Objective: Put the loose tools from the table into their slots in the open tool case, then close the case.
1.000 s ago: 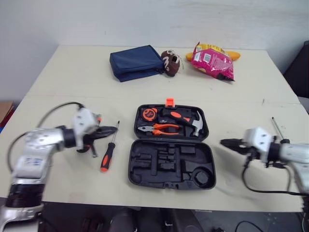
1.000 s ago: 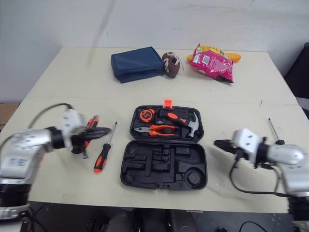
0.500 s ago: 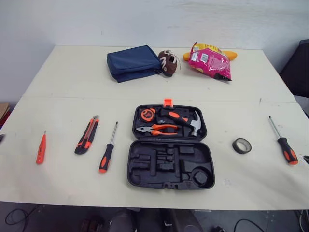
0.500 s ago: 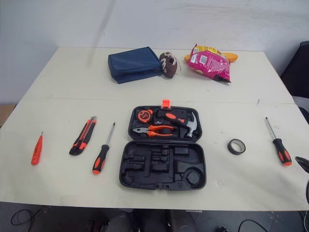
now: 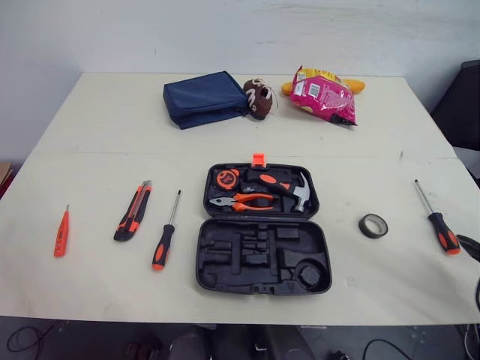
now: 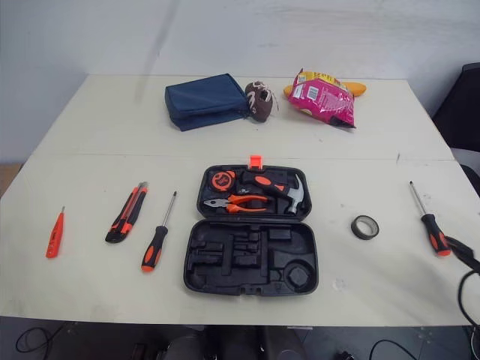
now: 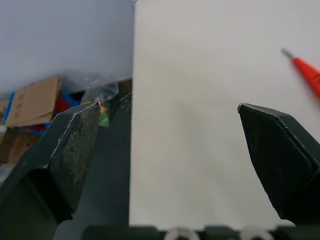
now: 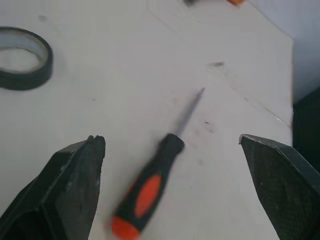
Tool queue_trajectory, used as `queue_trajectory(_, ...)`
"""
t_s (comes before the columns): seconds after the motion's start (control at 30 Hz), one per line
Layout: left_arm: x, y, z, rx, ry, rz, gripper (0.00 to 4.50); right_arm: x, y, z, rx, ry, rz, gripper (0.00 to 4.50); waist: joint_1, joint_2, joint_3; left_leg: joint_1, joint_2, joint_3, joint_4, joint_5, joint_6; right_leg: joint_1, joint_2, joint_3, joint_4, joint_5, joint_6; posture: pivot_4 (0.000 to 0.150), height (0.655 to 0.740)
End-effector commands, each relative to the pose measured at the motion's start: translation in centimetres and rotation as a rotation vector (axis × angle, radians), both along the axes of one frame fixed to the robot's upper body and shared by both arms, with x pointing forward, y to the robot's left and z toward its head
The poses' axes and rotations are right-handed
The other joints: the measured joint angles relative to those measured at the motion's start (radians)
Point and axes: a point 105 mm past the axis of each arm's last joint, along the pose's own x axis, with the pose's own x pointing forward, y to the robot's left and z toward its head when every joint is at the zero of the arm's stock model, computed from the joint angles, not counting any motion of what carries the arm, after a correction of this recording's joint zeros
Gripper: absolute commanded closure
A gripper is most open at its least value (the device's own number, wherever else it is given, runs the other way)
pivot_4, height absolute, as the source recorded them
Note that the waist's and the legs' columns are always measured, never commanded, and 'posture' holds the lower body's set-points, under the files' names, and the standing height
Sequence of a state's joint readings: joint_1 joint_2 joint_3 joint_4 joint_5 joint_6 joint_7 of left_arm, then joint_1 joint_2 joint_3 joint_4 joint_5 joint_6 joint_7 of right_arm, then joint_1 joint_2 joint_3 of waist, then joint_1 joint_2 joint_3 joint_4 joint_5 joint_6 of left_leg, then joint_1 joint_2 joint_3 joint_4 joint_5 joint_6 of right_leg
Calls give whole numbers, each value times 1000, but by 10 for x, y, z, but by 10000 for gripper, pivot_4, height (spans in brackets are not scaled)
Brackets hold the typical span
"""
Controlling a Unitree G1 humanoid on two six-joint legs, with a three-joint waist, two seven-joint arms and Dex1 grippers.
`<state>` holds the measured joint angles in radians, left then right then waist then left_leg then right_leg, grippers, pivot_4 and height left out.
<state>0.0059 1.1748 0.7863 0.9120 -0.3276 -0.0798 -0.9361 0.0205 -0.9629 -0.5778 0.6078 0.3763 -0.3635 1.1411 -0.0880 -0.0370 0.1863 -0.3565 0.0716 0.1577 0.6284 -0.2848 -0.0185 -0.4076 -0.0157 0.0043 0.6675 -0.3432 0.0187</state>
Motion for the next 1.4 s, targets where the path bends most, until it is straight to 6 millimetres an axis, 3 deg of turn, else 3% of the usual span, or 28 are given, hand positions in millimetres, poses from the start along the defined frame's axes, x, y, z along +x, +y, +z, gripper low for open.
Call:
queue_trajectory(0.03,21,-43,7,-73,-51,-139,347,20,57,24,81,-98,236,0,0,1,0,0,0,0,0,0,0,0,0,0,1,0,0,1500,7400)
queue_trajectory(0.1,24,-65,6,-99,-40,-184,347,21,71,27,106,-102,290,0,3,1,0,-1,0,0,2,0,0,0,0,0,3,0,0,1500,7400)
queue_trajectory(0.2,35,-118,4,-157,-58,-283,347,26,103,33,249,-110,406,0,8,0,0,-1,0,-1,2,0,0,0,0,0,3,0,0,1500,7400)
queue_trajectory(0.33,37,-195,-11,-201,17,-378,347,14,136,24,240,-76,635,0,15,-1,0,0,0,-3,3,0,0,3,1,0,1,0,1,1500,7400)
queue_trajectory(0.47,33,-237,-20,-190,127,-380,347,14,148,24,230,-105,719,0,15,0,0,2,0,-5,3,0,0,8,2,0,-2,1,1,1500,7400)
queue_trajectory(0.57,38,-257,-33,-207,209,-252,347,13,170,21,185,-145,864,0,12,1,1,5,0,-8,3,0,0,12,4,0,-4,1,1,1500,7400)
queue_trajectory(0.7,45,-304,-38,-276,232,-267,347,12,190,16,165,-159,987,0,15,1,1,5,0,-11,4,3,-4,16,6,0,-4,1,2,1500,7400)
queue_trajectory(0.83,41,-307,-52,-242,302,-213,347,16,196,17,170,-182,1006,0,13,1,1,5,0,-11,5,5,-8,15,7,0,-5,1,3,1500,7400)
queue_trajectory(0.97,41,-295,-65,-228,350,-123,347,16,203,17,175,-180,1040,0,14,1,1,5,0,-11,5,6,-9,15,8,0,-5,1,2,1500,7400)
queue_trajectory(1.4,41,-308,-91,-234,483,-175,347,12,215,17,159,-186,1024,0,36,1,1,5,-1,-12,5,6,-8,16,6,0,-5,1,2,1500,7400)
